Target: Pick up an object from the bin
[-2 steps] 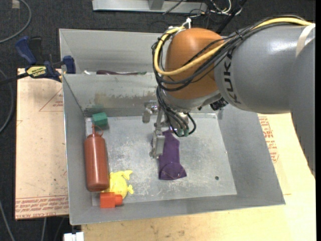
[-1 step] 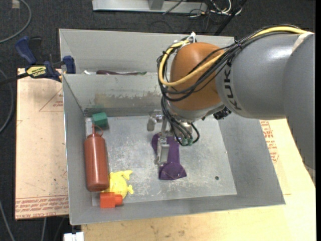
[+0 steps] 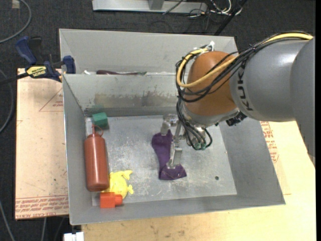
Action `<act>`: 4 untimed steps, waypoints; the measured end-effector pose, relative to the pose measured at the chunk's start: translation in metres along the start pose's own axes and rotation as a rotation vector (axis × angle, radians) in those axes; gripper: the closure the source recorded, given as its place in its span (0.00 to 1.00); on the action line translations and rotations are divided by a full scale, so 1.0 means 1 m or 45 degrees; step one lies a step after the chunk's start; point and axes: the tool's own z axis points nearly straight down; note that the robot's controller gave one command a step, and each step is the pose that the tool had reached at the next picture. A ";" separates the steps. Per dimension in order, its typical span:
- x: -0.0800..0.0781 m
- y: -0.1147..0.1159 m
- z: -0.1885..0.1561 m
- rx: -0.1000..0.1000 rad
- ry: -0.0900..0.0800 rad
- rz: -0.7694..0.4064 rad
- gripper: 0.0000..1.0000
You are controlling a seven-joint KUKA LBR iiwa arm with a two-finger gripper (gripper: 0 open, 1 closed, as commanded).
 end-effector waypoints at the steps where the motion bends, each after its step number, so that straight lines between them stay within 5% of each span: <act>1: 0.014 -0.028 0.050 0.007 -0.004 -0.071 0.00; 2: -0.001 -0.057 0.045 0.000 -0.003 0.581 1.00; 3: -0.001 -0.057 0.045 0.000 -0.002 0.581 1.00; 4: -0.010 -0.076 -0.031 -0.001 -0.006 0.569 1.00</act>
Offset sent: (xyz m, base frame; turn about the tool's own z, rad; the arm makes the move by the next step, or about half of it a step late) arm -0.0005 -0.0570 -0.0454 0.4565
